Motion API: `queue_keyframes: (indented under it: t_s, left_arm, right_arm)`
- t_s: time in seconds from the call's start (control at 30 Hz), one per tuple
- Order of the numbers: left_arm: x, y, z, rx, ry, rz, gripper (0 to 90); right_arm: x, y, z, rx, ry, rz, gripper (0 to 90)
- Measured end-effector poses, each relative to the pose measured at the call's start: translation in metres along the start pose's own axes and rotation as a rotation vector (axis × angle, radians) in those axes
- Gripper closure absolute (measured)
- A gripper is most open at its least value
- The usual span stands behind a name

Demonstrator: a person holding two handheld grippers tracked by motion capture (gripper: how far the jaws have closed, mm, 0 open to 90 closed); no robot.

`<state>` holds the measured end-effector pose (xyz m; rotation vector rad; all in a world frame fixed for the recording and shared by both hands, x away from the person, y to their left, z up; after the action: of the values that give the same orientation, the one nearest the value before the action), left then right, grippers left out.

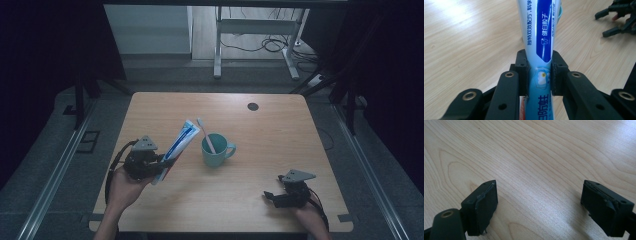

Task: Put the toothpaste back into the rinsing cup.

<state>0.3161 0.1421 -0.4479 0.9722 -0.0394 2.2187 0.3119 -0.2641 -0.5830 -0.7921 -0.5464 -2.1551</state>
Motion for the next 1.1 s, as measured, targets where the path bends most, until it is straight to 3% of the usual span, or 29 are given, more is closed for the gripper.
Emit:
queue_keyframes:
  t_s: [1.1]
  left_arm:
    - [-0.035,0.023,0.059,-0.019,0.198,-0.046,72.9]
  right_arm:
    - [0.0,0.0,0.0,0.0,0.001,0.0,14.2]
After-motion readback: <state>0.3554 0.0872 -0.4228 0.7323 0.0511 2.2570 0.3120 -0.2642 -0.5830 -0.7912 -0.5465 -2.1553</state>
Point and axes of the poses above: each handheld gripper's, and its own axes: x roughly backward along the jaws, z roughly out of its top, y roughly to its right, the point moved 6 cm from there along -x, roughly forward along the jaws, and after that the axes turned 10 degrees about x, right-handed, at the moved point
